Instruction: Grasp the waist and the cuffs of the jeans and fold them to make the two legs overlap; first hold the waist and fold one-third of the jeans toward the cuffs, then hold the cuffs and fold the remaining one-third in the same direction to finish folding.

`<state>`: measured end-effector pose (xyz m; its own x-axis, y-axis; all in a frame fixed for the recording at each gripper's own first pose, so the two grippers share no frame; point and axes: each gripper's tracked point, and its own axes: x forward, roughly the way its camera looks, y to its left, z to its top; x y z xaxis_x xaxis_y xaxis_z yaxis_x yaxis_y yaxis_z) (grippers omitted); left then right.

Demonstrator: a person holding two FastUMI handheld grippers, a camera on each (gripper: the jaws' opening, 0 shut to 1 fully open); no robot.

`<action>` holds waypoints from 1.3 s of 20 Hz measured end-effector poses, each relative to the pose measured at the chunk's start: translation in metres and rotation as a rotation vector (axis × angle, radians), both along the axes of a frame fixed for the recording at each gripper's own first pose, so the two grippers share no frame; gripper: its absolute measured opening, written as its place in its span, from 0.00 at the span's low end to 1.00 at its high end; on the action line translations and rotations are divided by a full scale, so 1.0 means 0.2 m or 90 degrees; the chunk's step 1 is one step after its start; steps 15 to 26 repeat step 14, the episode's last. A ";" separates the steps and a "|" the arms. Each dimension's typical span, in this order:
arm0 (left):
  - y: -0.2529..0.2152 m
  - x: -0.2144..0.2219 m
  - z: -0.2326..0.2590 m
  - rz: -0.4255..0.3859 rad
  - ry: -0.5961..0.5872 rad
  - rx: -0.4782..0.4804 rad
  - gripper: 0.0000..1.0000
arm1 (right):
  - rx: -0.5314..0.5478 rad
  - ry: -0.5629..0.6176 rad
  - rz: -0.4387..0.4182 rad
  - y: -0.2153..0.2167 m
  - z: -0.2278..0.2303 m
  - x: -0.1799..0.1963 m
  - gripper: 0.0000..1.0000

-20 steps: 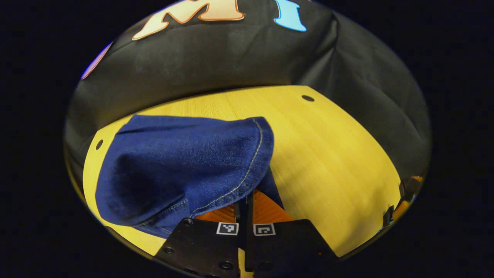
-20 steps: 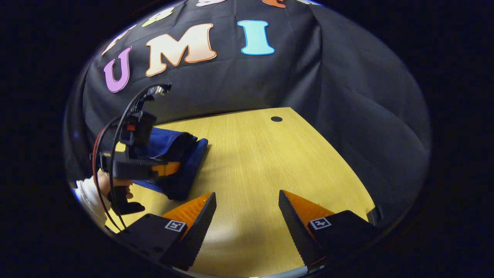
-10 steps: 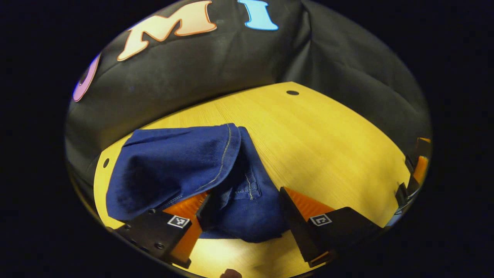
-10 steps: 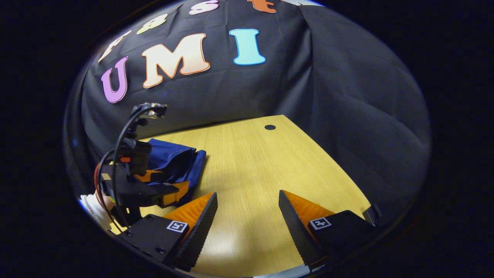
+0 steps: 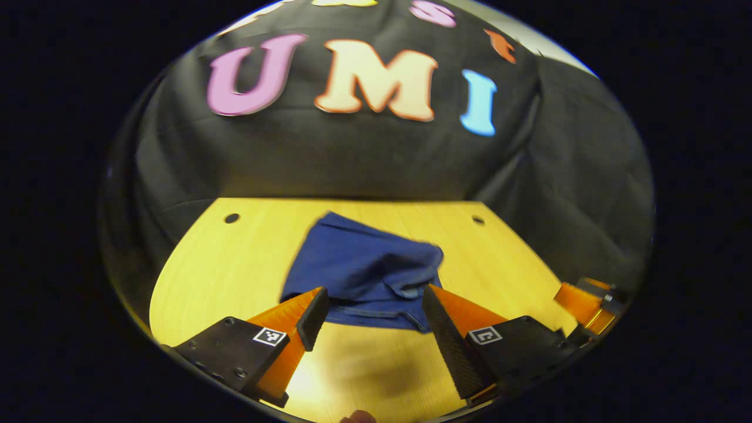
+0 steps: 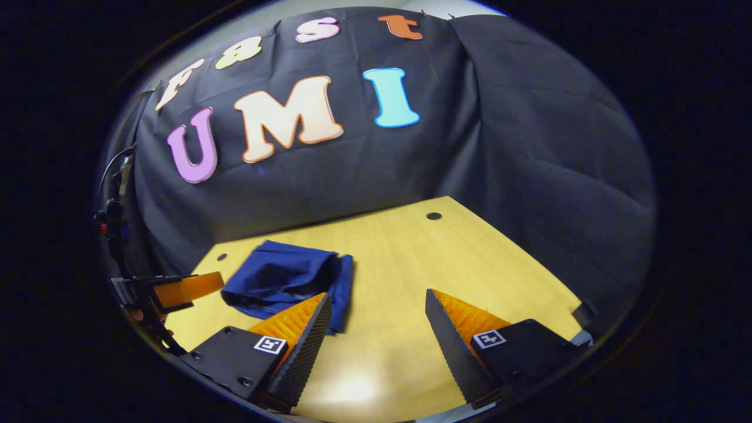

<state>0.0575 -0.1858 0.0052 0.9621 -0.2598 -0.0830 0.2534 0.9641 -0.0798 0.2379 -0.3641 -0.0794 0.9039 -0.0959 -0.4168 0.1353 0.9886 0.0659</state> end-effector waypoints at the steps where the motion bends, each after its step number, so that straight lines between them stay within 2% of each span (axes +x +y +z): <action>1: 0.13 -0.03 0.08 0.024 -0.031 -0.014 0.95 | 0.012 -0.027 0.012 0.06 0.03 0.03 0.94; 2: 0.24 -0.07 0.13 0.046 -0.052 -0.015 0.95 | 0.024 -0.049 0.022 0.11 0.05 0.06 0.99; 4: 0.44 -0.11 0.19 0.079 -0.061 -0.006 0.95 | 0.046 -0.079 0.053 0.22 0.08 0.10 0.99; 8: 0.68 -0.13 0.15 0.096 -0.046 -0.025 0.96 | 0.022 -0.064 0.092 0.30 0.07 0.06 0.99; 11: 0.71 -0.13 0.08 0.072 -0.013 -0.050 0.96 | 0.022 -0.064 0.094 0.34 0.08 0.04 0.99; 14: 0.76 -0.13 0.01 0.069 0.008 -0.041 0.96 | 0.024 -0.072 0.081 0.35 0.10 0.05 0.99; 26: 0.76 -0.13 0.01 0.069 0.008 -0.041 0.96 | 0.024 -0.072 0.081 0.35 0.10 0.05 0.99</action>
